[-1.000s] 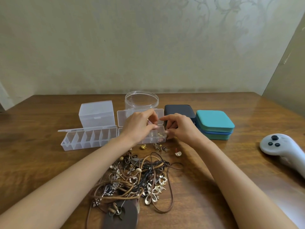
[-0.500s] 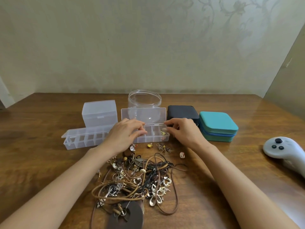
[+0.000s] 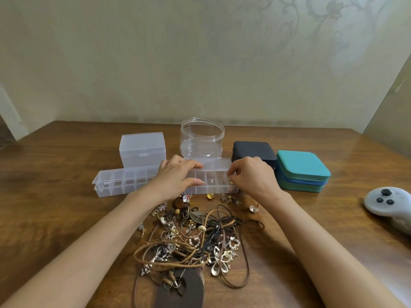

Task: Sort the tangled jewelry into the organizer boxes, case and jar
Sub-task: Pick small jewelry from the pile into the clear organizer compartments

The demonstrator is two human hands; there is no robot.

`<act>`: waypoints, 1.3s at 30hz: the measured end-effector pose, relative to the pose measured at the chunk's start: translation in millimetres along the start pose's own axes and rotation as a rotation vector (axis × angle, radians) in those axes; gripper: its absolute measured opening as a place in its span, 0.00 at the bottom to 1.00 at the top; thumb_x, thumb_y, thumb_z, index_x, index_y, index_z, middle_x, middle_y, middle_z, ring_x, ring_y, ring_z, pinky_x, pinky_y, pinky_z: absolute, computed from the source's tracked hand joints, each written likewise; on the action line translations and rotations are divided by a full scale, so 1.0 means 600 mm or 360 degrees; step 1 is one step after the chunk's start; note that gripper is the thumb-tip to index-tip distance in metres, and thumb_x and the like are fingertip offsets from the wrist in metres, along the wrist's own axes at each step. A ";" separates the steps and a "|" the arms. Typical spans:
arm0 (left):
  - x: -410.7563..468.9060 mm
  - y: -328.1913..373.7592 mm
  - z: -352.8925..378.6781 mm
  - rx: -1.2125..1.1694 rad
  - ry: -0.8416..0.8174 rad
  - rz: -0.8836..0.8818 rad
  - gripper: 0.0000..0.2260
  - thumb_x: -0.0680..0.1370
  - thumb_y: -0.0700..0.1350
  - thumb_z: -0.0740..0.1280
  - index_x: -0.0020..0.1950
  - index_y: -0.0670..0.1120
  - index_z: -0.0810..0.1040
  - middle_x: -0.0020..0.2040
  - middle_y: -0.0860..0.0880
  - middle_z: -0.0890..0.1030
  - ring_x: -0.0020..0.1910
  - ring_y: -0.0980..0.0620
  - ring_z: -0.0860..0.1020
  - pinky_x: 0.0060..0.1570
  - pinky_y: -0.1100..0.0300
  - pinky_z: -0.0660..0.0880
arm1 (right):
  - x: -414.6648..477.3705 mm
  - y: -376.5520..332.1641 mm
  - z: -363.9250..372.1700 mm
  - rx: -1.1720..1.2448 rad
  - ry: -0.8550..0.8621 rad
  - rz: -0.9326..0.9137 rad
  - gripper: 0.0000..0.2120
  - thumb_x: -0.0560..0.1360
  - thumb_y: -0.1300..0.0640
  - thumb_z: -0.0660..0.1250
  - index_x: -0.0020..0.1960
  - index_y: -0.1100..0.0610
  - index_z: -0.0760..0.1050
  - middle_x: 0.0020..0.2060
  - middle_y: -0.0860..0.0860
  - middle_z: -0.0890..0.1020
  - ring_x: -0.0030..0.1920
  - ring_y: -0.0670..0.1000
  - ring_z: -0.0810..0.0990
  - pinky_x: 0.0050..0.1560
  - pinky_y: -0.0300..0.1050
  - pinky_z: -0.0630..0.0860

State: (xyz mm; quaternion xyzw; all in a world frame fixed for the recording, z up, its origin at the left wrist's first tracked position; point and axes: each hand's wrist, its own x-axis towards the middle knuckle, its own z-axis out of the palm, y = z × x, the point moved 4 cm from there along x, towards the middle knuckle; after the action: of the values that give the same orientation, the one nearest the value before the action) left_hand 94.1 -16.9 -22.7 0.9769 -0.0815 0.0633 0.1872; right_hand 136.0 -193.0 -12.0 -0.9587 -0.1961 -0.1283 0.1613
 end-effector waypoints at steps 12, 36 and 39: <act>-0.019 0.013 -0.013 -0.0003 0.0393 0.0203 0.18 0.76 0.52 0.66 0.65 0.50 0.73 0.63 0.52 0.75 0.64 0.55 0.68 0.62 0.61 0.61 | -0.005 0.016 -0.043 0.1205 -0.0029 0.0280 0.02 0.73 0.58 0.71 0.45 0.57 0.82 0.37 0.53 0.83 0.29 0.41 0.76 0.30 0.34 0.75; -0.016 0.037 0.004 -0.0363 0.0434 0.0112 0.06 0.75 0.38 0.68 0.52 0.45 0.79 0.51 0.51 0.79 0.48 0.56 0.77 0.51 0.61 0.75 | 0.013 -0.061 0.007 -0.0295 -0.0003 -0.0227 0.05 0.75 0.56 0.68 0.48 0.51 0.83 0.47 0.49 0.81 0.47 0.53 0.79 0.40 0.43 0.70; -0.019 0.037 0.006 -0.0370 0.0462 0.0129 0.06 0.75 0.38 0.68 0.52 0.45 0.79 0.51 0.51 0.79 0.48 0.56 0.77 0.51 0.63 0.75 | 0.018 -0.051 0.000 -0.0221 -0.0002 -0.0165 0.04 0.74 0.55 0.69 0.45 0.50 0.83 0.43 0.48 0.83 0.44 0.49 0.80 0.42 0.44 0.76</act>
State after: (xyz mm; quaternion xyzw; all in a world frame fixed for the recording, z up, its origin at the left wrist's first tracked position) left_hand 79.2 -37.1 -19.8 0.9252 -0.0997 0.2011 0.3060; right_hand 132.7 -162.5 -0.7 -0.9562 -0.2362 -0.1492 0.0876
